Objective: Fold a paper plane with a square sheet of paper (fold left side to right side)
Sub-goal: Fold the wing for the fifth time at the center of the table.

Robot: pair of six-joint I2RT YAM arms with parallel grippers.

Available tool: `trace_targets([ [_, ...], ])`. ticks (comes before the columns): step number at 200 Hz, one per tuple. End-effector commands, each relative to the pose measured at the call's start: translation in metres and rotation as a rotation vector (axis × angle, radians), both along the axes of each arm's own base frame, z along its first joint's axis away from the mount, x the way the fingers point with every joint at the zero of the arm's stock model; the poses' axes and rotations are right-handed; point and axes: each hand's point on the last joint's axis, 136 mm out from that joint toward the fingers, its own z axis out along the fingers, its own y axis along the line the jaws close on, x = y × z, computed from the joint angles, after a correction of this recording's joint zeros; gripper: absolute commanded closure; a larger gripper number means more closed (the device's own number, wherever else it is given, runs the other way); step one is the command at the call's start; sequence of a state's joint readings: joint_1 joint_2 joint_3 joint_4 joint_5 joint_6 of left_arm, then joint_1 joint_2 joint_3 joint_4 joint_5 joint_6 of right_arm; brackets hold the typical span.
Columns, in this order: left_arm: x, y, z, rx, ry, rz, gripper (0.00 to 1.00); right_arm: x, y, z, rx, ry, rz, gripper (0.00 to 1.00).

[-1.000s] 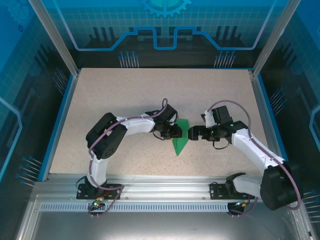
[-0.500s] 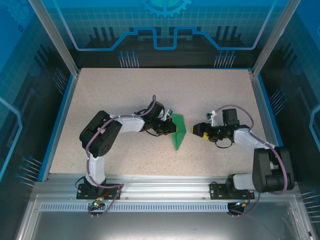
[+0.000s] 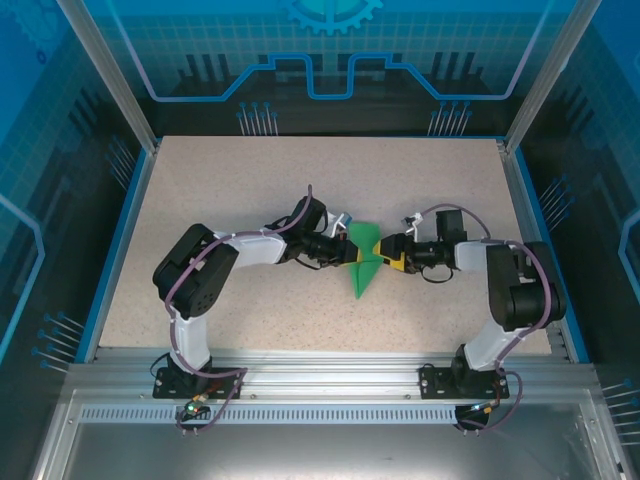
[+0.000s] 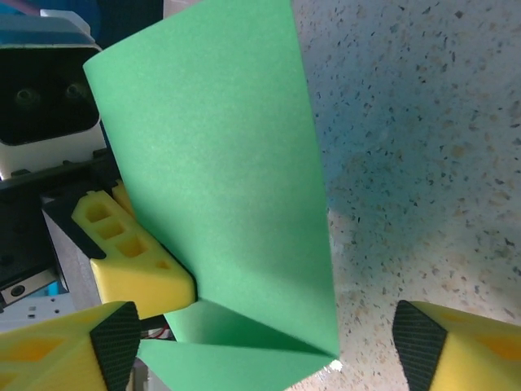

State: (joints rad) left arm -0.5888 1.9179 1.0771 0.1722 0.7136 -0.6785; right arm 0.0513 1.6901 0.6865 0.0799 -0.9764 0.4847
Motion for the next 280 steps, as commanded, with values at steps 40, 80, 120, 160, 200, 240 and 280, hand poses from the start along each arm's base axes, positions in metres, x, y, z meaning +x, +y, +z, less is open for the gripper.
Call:
trace_targets([
  [40,-0.003,-0.006,0.003,-0.054,-0.006,-0.035,0.91,-0.001,0.003,-0.004,0.06,0.031,0.012,0.36],
  [80,-0.002,-0.007,-0.004,-0.047,0.008,-0.036,0.91,-0.003,0.005,-0.011,0.052,0.051,-0.003,0.51],
  [120,-0.001,-0.008,-0.013,-0.031,0.028,-0.038,0.89,-0.004,0.004,-0.008,0.044,0.043,-0.012,0.67],
  [160,0.001,-0.007,-0.023,-0.001,0.04,-0.031,0.77,-0.007,0.001,-0.011,0.006,0.049,-0.02,0.95],
  [200,0.004,0.001,-0.026,0.072,0.013,-0.022,0.64,-0.014,0.0,-0.018,-0.041,0.072,-0.02,1.0],
  [240,0.015,0.028,-0.017,0.168,-0.036,0.039,0.5,-0.018,0.002,-0.019,-0.07,0.077,-0.011,1.0],
  [280,0.014,0.056,0.009,0.244,-0.106,0.106,0.43,-0.018,0.004,-0.019,-0.082,0.08,-0.004,1.0],
])
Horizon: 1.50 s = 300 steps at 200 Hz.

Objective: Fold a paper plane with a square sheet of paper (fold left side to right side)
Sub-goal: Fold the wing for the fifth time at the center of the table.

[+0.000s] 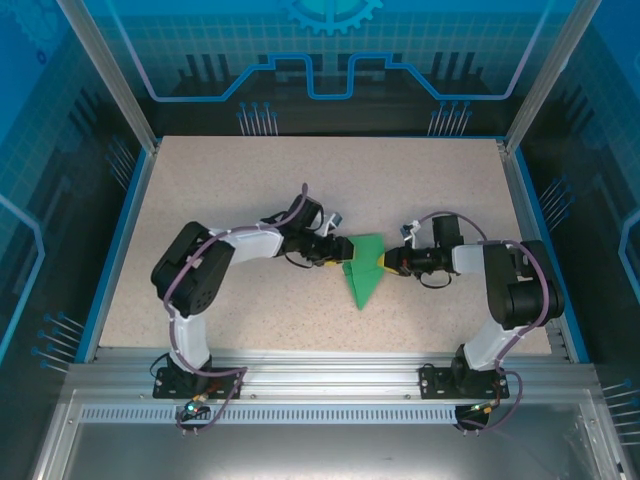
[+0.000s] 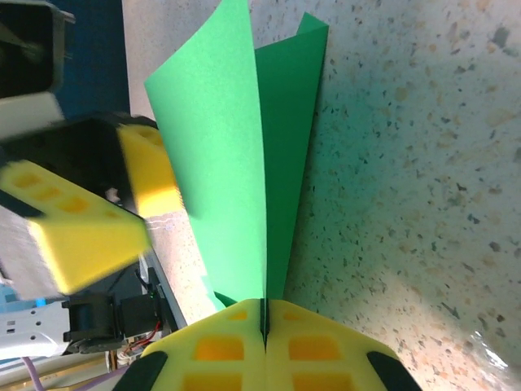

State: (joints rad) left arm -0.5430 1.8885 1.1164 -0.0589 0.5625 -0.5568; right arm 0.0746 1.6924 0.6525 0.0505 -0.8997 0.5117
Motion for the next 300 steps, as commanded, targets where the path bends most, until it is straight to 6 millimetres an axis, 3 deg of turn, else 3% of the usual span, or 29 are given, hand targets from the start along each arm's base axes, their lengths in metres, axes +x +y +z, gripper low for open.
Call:
trace_targets([
  [1,-0.003,0.02,0.027,0.058,-0.082,0.021,0.43,-0.006,0.005,0.003,-0.016,-0.004,0.025,1.0],
  [34,-0.039,0.01,0.05,0.101,-0.166,-0.06,0.44,-0.005,0.007,0.004,-0.029,0.0,0.018,1.0],
  [60,-0.076,-0.009,0.042,0.209,-0.206,-0.145,0.44,-0.006,0.007,0.009,-0.049,-0.004,0.003,1.0],
  [94,-0.1,-0.034,0.032,0.301,-0.259,-0.184,0.43,-0.007,0.006,0.014,-0.086,-0.007,-0.016,1.0],
  [142,-0.099,-0.053,0.011,0.459,-0.3,-0.192,0.42,-0.01,0.008,0.011,-0.116,0.023,-0.033,1.0],
  [204,-0.093,-0.052,-0.025,0.651,-0.3,-0.189,0.43,-0.012,0.014,0.006,-0.138,0.044,-0.033,1.0],
  [300,-0.084,-0.042,-0.041,0.805,-0.299,-0.168,0.45,-0.013,0.022,0.0,-0.179,0.082,-0.025,0.99],
])
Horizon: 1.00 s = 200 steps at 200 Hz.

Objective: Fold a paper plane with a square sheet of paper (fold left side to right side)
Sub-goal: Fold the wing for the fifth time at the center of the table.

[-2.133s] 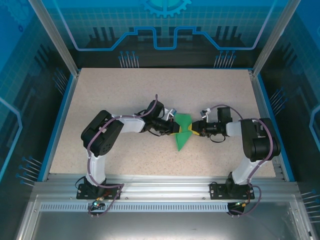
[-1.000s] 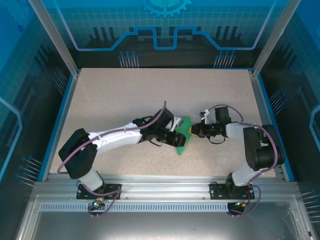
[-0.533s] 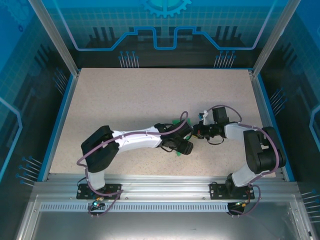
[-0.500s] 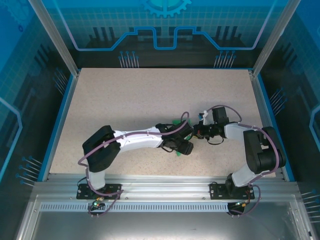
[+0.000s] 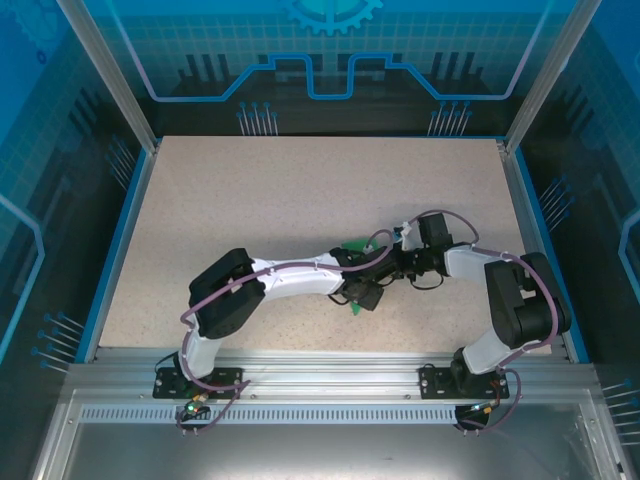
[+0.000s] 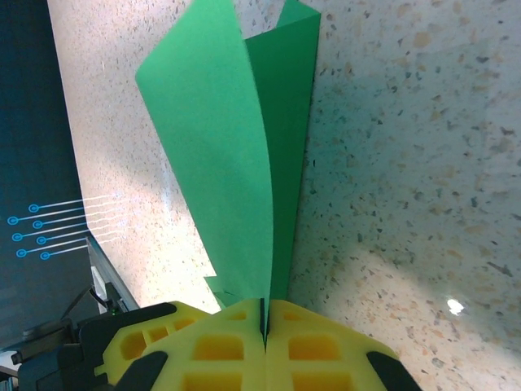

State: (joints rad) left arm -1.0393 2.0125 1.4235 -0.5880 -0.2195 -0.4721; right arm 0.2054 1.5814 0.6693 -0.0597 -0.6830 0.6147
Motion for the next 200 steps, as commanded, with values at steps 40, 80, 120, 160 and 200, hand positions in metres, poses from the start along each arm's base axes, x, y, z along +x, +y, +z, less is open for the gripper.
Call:
trace_targets([
  [40,0.002,0.01,-0.008,0.087,-0.008,0.028,0.49,-0.002,0.008,-0.003,-0.03,0.053,0.006,0.97],
  [80,0.001,0.011,-0.01,0.092,-0.006,0.025,0.58,-0.002,0.007,-0.006,-0.043,0.067,-0.001,0.92],
  [120,0.0,0.009,-0.012,0.086,0.002,0.018,0.62,-0.001,0.007,-0.007,-0.056,0.074,-0.004,0.88],
  [160,0.0,0.009,-0.017,0.085,0.023,0.022,0.66,-0.002,0.006,-0.007,-0.062,0.076,0.0,0.81],
  [200,0.002,0.011,-0.022,0.059,0.06,0.035,0.7,0.0,0.001,-0.005,-0.078,0.072,-0.011,0.72],
])
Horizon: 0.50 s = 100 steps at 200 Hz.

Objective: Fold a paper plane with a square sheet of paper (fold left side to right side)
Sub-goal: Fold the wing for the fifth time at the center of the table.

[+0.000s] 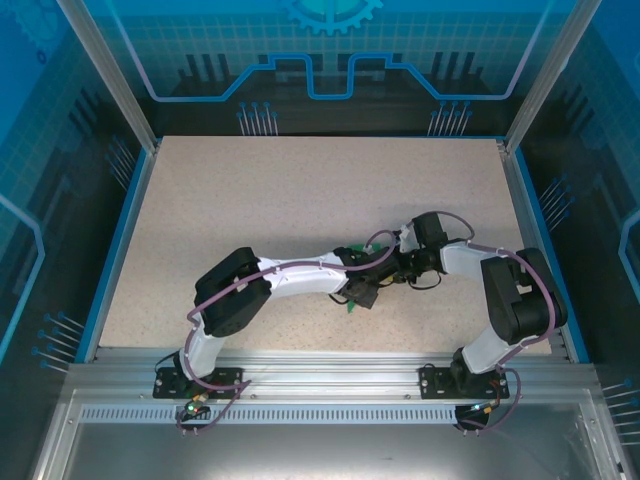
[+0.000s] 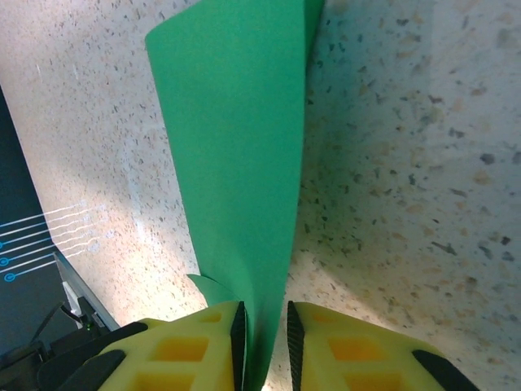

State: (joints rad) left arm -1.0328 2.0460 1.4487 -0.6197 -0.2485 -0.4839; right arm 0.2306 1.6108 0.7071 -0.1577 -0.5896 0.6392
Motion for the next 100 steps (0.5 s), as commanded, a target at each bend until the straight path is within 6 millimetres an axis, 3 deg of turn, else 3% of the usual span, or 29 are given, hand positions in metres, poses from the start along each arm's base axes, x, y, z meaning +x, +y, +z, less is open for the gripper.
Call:
trace_targets([
  [1,-0.004,0.005,-0.014,0.012,0.062,0.01,0.7,0.004,0.005,0.011,0.019,-0.015,0.021,0.71],
  [35,-0.003,0.005,-0.017,-0.017,0.092,0.013,0.71,0.009,-0.006,0.023,0.022,-0.046,-0.007,0.59],
  [100,0.002,0.01,-0.015,-0.148,0.146,0.073,0.75,0.008,-0.051,0.043,0.008,-0.1,-0.113,0.39],
])
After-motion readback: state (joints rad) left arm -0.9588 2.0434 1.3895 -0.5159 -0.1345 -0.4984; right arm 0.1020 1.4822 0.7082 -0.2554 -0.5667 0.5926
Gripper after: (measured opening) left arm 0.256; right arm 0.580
